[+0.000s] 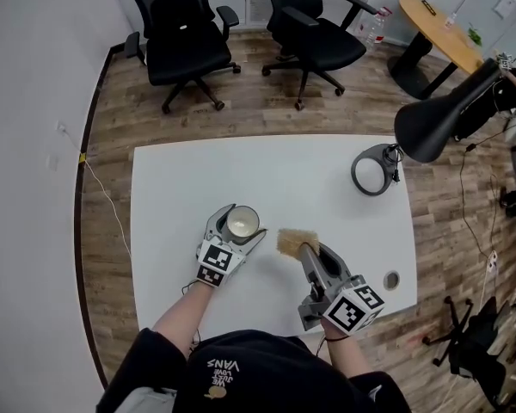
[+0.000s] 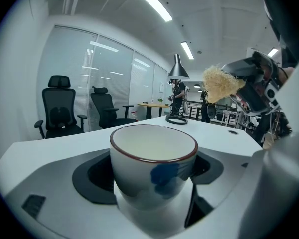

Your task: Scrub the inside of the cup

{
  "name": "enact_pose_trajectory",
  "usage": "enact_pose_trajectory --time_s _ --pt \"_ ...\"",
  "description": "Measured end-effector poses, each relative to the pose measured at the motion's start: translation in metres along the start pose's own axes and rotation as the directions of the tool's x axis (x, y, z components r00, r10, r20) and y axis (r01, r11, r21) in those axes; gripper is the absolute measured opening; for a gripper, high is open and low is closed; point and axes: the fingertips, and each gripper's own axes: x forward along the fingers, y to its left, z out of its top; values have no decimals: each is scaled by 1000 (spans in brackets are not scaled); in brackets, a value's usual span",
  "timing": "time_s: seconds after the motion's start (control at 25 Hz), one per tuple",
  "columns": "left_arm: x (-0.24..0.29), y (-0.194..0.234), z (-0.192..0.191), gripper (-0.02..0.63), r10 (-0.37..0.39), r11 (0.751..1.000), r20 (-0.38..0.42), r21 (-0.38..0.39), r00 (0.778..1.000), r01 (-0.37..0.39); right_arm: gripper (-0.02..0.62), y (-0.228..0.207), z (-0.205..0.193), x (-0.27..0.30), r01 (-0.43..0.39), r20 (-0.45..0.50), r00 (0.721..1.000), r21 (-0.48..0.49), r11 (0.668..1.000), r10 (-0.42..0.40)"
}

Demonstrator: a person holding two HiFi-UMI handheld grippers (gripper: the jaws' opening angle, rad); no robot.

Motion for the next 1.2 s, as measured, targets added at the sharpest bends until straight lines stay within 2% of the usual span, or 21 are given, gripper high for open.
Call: enact_pose_trajectory --time_s 0.84,1.2 --pt "-6 2 -6 410 -11 1000 75 -13 997 12 78 6 -5 3 -20 -19 1000 -6 1000 20" --pt "-8 -2 0 410 -43 998 48 49 998 41 78 13 -2 2 -36 -11 999 -9 999 36"
